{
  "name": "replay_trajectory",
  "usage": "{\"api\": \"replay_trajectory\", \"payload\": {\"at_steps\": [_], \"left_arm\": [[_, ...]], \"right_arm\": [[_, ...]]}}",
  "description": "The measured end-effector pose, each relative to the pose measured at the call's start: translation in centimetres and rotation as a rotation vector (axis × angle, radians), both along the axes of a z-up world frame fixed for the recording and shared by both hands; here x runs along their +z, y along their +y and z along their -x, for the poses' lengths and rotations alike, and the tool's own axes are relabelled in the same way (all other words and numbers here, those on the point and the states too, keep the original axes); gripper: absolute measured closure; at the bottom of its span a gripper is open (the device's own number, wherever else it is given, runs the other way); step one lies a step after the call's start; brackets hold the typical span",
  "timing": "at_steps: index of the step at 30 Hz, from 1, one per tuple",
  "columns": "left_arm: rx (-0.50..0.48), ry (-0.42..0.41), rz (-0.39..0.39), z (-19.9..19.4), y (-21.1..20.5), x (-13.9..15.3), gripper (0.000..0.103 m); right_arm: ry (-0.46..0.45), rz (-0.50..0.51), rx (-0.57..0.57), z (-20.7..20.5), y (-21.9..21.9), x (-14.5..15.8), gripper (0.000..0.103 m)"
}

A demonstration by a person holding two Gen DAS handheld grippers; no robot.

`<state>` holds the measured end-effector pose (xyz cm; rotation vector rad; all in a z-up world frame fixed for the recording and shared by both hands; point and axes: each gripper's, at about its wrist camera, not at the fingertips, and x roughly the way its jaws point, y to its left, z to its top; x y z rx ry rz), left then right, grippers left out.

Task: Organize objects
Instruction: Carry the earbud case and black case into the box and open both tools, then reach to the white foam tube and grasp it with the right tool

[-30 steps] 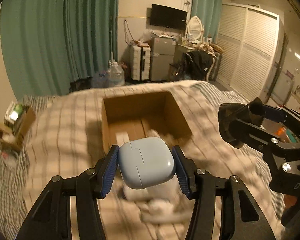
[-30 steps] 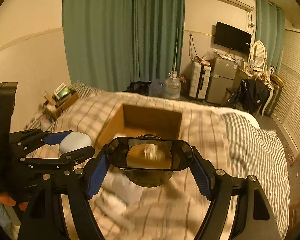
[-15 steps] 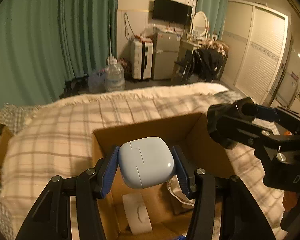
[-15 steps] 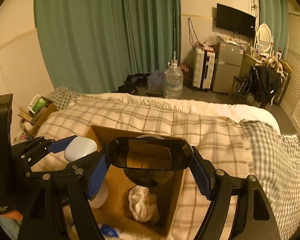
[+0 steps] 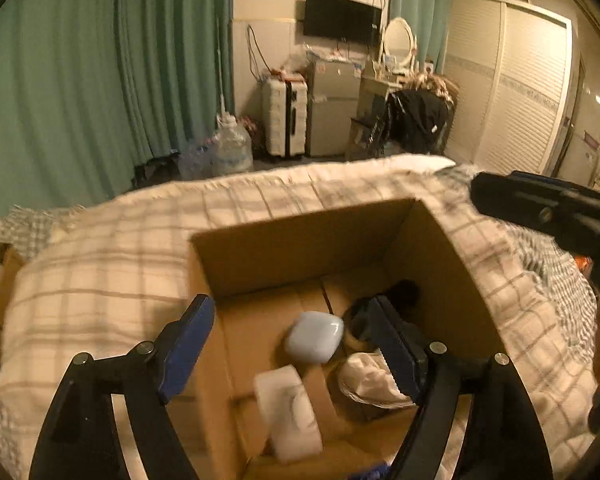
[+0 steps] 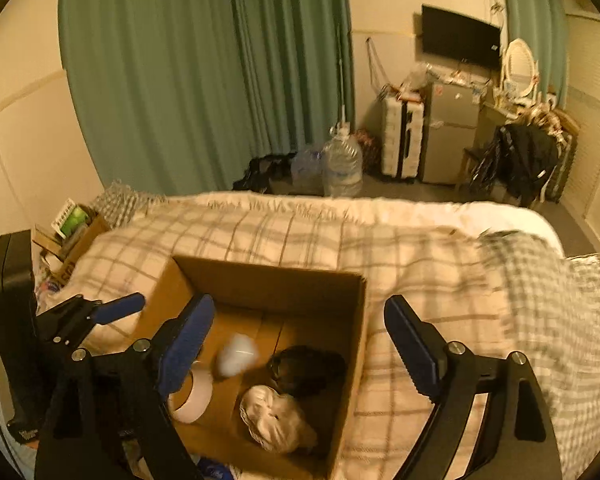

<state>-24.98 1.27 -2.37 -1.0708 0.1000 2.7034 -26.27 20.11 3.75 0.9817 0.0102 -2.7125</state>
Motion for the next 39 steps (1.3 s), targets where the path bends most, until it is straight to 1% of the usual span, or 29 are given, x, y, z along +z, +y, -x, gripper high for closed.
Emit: {"api": "replay_trajectory", "payload": {"at_steps": [3, 5, 8, 9, 12, 15, 18, 20, 21, 23, 24, 25, 26, 27, 29, 30, 31, 33, 36, 37, 38, 39], "left_arm": [[0.029, 0.02, 0.015, -2.9, -1.0, 2.8, 0.017], [0.049, 0.045, 0.027, -5.1, -1.6, 4.5, 0.008], [0.073, 0.101, 0.042, -9.4, -2.3, 7.3, 0.001], [0.077, 0.114, 0.045, -11.2, -2.4, 8.1, 0.0], [0.086, 0.14, 0.065, -15.1, -2.8, 9.0, 0.0], [0.11, 0.143, 0.075, -18.3, -2.7, 8.6, 0.0], [0.131, 0.125, 0.055, -20.9, -2.7, 6.8, 0.0], [0.146, 0.1, 0.037, -22.3, -2.8, 4.9, 0.0], [0.161, 0.082, 0.024, -23.1, -2.8, 3.4, 0.0], [0.186, 0.058, 0.006, -23.7, -2.9, 1.3, 0.0], [0.203, 0.045, -0.004, -23.9, -3.0, -0.4, 0.0], [0.214, 0.038, -0.008, -24.2, -3.1, -1.4, 0.0], [0.217, 0.022, -0.008, -24.4, -3.1, -2.5, 0.0], [0.212, -0.019, 0.0, -24.2, -3.0, -3.8, 0.0], [0.213, -0.056, 0.019, -23.9, -2.8, -5.1, 0.0], [0.215, -0.071, 0.026, -23.7, -2.8, -5.6, 0.0], [0.216, -0.085, 0.024, -23.5, -2.8, -5.9, 0.0], [0.224, -0.103, 0.014, -23.4, -3.1, -6.5, 0.0], [0.229, -0.124, 0.004, -23.3, -3.4, -7.1, 0.0], [0.231, -0.126, 0.004, -23.4, -3.4, -7.1, 0.0], [0.231, -0.125, 0.003, -23.4, -3.4, -7.1, 0.0], [0.231, -0.122, 0.004, -23.4, -3.3, -6.9, 0.0]], "right_arm": [[0.026, -0.036, -0.006, -3.5, 0.5, 3.2, 0.016], [0.044, -0.07, -0.017, -5.8, 0.7, 4.9, 0.016], [0.064, -0.108, -0.006, -10.1, 1.0, 7.2, 0.016], [0.072, -0.117, 0.0, -11.5, 1.0, 7.8, 0.016], [0.102, -0.148, 0.024, -15.8, 0.8, 8.9, 0.016], [0.115, -0.176, 0.047, -19.6, 0.5, 8.4, 0.016], [0.107, -0.191, 0.054, -22.3, -0.1, 6.1, 0.016], [0.079, -0.201, 0.06, -23.3, -0.5, 3.6, 0.016], [0.058, -0.197, 0.066, -23.6, -0.8, 2.1, 0.016], [0.0, -0.188, 0.098, -23.6, -1.4, -1.5, 0.016], [-0.018, -0.19, 0.102, -23.6, -1.6, -2.6, 0.016], [-0.044, -0.196, 0.113, -23.4, -2.0, -4.3, 0.016], [-0.076, -0.198, 0.132, -23.3, -2.3, -6.0, 0.016], [-0.11, -0.196, 0.155, -23.1, -2.6, -7.6, 0.016], [-0.2, -0.2, 0.201, -22.4, -3.7, -11.1, 0.017], [-0.236, -0.208, 0.22, -22.1, -4.1, -12.2, 0.019], [-0.26, -0.218, 0.233, -22.0, -4.4, -13.1, 0.024], [-0.31, -0.235, 0.255, -21.7, -5.1, -14.7, 0.025], [-0.359, -0.233, 0.296, -21.4, -5.7, -15.8, 0.028], [-0.378, -0.243, 0.309, -21.3, -6.0, -16.2, 0.034], [-0.398, -0.264, 0.314, -21.3, -6.3, -16.7, 0.043], [-0.405, -0.288, 0.307, -21.2, -6.4, -17.0, 0.049]]}}
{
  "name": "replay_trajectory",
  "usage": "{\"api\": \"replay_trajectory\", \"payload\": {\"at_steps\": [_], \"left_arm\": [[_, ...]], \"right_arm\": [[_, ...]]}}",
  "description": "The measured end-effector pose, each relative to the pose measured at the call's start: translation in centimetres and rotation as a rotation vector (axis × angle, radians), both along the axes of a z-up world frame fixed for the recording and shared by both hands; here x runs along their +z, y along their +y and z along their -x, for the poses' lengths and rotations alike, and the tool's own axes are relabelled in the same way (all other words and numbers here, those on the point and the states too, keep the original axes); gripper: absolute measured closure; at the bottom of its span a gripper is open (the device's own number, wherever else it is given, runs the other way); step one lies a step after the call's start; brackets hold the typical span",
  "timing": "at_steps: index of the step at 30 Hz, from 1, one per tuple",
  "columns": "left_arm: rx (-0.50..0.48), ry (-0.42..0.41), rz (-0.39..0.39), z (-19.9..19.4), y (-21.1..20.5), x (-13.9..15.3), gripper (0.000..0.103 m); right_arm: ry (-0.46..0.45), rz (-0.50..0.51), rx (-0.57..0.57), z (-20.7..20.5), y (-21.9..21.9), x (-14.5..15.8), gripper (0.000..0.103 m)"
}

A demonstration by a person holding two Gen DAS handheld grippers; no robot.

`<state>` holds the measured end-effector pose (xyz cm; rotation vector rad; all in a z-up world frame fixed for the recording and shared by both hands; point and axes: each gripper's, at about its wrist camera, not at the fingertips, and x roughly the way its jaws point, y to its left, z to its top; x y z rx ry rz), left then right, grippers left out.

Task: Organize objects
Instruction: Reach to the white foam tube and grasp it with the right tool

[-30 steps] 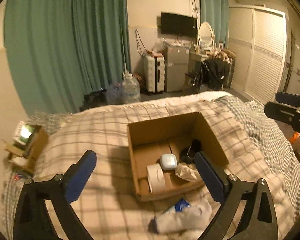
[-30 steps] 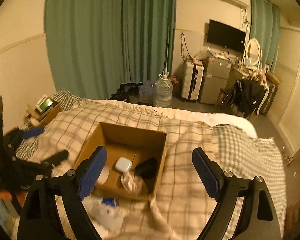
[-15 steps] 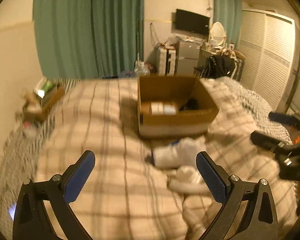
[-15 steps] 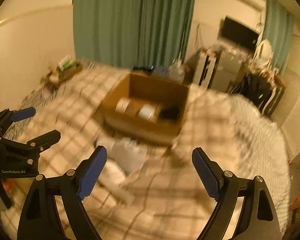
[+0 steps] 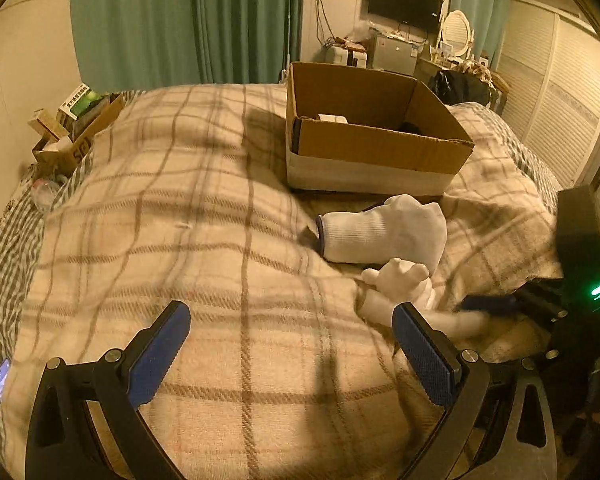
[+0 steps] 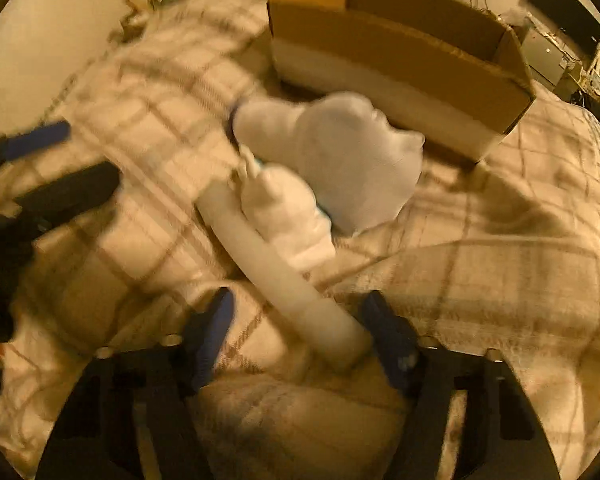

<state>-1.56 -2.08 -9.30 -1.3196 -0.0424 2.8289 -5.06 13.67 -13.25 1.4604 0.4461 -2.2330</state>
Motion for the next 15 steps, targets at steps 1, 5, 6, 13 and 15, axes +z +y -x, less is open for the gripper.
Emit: {"api": "replay_trajectory", "payload": {"at_steps": [1, 5, 6, 13, 15], "left_arm": [[0.0, 0.002, 0.0, 0.0, 0.0, 0.1, 0.0], [0.013, 0.006, 0.0, -0.1, -0.2, 0.3, 0.0], [0.019, 0.006, -0.002, -0.1, -0.3, 0.4, 0.0], [0.014, -0.014, 0.038, 0.5, 0.4, 0.6, 0.0], [-0.007, -0.012, 0.063, 0.7, 1.2, 0.7, 0.0]], "right_arm": [[0.004, -0.037, -0.005, -0.1, -0.2, -0.3, 0.059], [0.07, -0.056, 0.017, -1.5, -0.4, 0.9, 0.089], [0.087, -0.056, 0.011, -1.8, -0.3, 1.4, 0.09], [0.242, 0.094, -0.075, -3.8, 3.6, 8.6, 0.093], [0.294, 0.092, -0.114, -3.5, 4.6, 10.1, 0.103]]}}
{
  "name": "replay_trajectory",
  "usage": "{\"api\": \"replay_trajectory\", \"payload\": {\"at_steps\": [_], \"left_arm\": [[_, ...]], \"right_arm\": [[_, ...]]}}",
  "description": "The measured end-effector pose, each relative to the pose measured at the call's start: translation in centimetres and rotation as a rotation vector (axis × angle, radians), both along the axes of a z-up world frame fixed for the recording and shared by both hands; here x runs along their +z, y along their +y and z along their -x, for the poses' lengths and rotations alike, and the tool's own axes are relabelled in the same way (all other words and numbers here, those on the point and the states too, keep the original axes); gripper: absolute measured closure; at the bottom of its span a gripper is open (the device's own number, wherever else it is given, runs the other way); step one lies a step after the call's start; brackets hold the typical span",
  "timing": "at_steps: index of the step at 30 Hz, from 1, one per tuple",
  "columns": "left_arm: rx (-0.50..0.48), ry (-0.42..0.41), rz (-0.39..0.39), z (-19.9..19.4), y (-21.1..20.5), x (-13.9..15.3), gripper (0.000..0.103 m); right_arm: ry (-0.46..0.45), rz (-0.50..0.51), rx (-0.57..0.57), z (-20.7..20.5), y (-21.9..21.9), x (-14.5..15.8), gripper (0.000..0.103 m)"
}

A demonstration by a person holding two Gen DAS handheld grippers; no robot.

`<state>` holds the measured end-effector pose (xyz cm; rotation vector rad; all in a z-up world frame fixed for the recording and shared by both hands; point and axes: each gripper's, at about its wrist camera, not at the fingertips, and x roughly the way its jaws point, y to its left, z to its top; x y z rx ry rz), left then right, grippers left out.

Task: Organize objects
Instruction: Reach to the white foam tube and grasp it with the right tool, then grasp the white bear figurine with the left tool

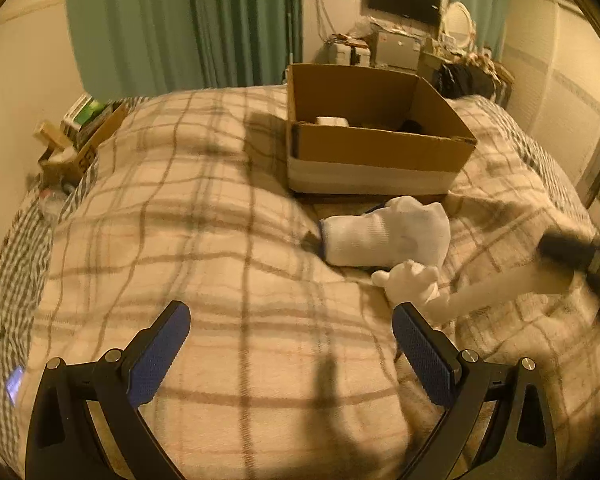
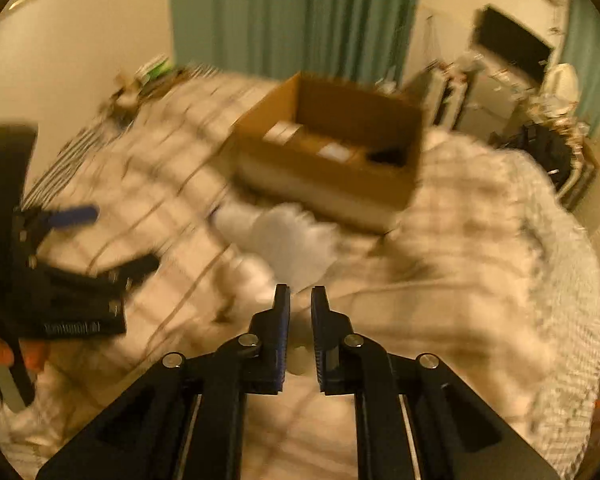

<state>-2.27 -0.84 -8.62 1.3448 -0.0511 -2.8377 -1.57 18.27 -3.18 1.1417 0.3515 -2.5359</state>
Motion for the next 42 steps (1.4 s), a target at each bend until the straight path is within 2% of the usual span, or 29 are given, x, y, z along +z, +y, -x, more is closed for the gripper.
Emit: {"api": "replay_trajectory", "payload": {"at_steps": [4, 6, 10, 12, 13, 14, 19, 21, 22, 23, 24, 27, 32, 36, 39, 42], "left_arm": [[-0.059, -0.011, 0.021, 1.1, 2.3, -0.2, 0.0], [-0.074, -0.03, 0.019, 1.9, 3.2, -0.7, 0.0], [-0.078, -0.05, 0.037, 2.4, 4.0, -1.5, 0.0], [-0.071, -0.06, 0.041, 2.5, 3.9, -1.8, 0.0], [-0.063, -0.061, 0.04, 2.4, 3.7, -1.9, 0.0], [-0.056, -0.061, 0.039, 2.4, 3.5, -2.0, 0.0], [-0.028, -0.075, 0.005, 2.5, 2.5, -2.2, 0.0], [-0.032, -0.076, 0.002, 2.4, 2.5, -2.3, 0.0], [-0.035, -0.076, 0.001, 2.4, 2.5, -2.3, 0.0], [-0.038, -0.076, 0.0, 2.4, 2.6, -2.3, 0.0], [-0.039, -0.076, 0.0, 2.3, 2.6, -2.3, 0.0], [-0.04, -0.076, -0.01, 2.3, 2.5, -2.3, 0.0], [-0.072, -0.09, -0.003, 2.6, 3.3, -2.3, 0.0], [-0.14, -0.118, 0.007, 3.5, 5.4, -3.0, 0.0], [-0.165, -0.147, 0.003, 5.0, 6.7, -4.1, 0.0], [-0.171, -0.186, -0.01, 6.4, 7.3, -5.3, 0.002]], "right_arm": [[0.021, 0.024, -0.051, 2.0, 1.8, 1.5, 0.103], [0.009, 0.022, -0.051, 3.0, 2.3, 1.1, 0.103], [-0.072, 0.071, 0.015, 3.7, 2.2, -1.2, 0.101], [-0.117, 0.07, 0.037, 3.9, 1.8, -2.7, 0.081], [-0.145, 0.067, 0.051, 4.0, 1.4, -3.7, 0.063], [-0.169, 0.062, 0.063, 4.1, 1.1, -4.5, 0.057], [-0.275, 0.015, 0.069, 4.8, 0.4, -7.7, 0.057], [-0.287, -0.029, 0.077, 4.6, -0.2, -8.2, 0.057], [-0.282, -0.059, 0.089, 4.2, -0.6, -8.3, 0.06], [-0.277, -0.091, 0.112, 3.7, -1.2, -8.4, 0.078], [-0.276, -0.119, 0.128, 3.3, -1.7, -8.7, 0.086], [-0.231, -0.194, 0.132, 2.3, -2.5, -8.6, 0.094], [-0.122, -0.07, 0.063, 1.6, -0.2, -4.0, 0.096], [-0.056, -0.042, 0.015, 2.8, 1.1, -0.8, 0.096], [-0.044, -0.031, -0.008, 4.2, 1.5, -0.3, 0.096], [-0.051, -0.018, -0.023, 5.3, 1.9, -1.0, 0.096]]}}
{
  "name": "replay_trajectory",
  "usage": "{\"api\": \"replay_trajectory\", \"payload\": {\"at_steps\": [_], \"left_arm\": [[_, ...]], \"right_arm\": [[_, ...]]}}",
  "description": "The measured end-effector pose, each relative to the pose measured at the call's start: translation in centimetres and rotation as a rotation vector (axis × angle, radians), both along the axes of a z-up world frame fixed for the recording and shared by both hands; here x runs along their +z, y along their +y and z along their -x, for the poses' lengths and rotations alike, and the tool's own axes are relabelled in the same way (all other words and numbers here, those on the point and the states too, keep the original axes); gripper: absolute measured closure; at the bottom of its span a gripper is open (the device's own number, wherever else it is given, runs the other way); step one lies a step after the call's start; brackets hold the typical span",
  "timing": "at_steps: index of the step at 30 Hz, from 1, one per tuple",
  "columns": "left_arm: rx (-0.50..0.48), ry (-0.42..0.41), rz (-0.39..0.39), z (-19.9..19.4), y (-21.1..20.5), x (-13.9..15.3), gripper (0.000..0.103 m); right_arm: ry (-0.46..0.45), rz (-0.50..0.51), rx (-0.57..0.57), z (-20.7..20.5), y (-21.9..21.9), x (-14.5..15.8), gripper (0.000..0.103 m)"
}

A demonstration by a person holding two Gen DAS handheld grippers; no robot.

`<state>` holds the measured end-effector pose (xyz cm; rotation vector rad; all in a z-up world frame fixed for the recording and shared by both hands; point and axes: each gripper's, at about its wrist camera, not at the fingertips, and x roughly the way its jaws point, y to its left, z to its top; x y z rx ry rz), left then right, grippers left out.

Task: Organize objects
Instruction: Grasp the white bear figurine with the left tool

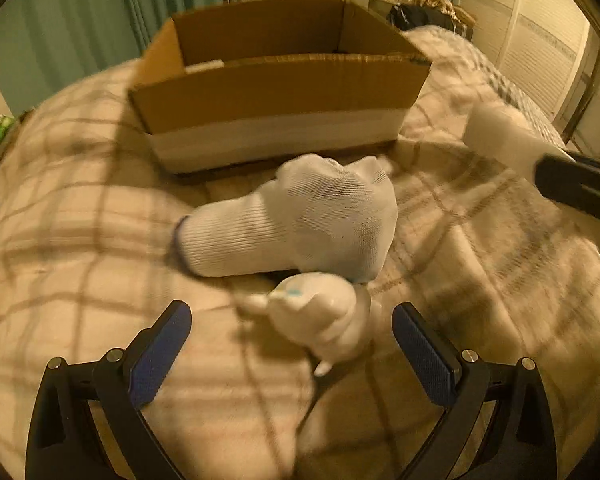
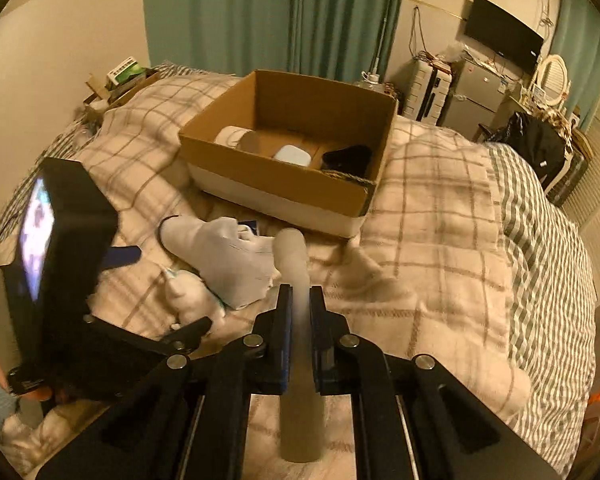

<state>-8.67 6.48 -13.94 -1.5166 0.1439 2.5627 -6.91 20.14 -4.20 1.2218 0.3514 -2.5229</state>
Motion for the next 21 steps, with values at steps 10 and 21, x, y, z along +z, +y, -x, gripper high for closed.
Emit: {"api": "replay_trajectory", "payload": {"at_steps": [10, 21], "left_arm": [[-0.044, -0.042, -0.068, -0.2, 0.7, -0.5, 0.039], [-0.033, 0.123, -0.166, -3.5, -1.6, 8.3, 0.039]], "right_arm": [[-0.035, 0.028, -0.007, -0.2, 0.6, -1.8, 0.096], [0.08, 0.056, -0.038, -3.5, 0.7, 4.3, 0.096]]}}
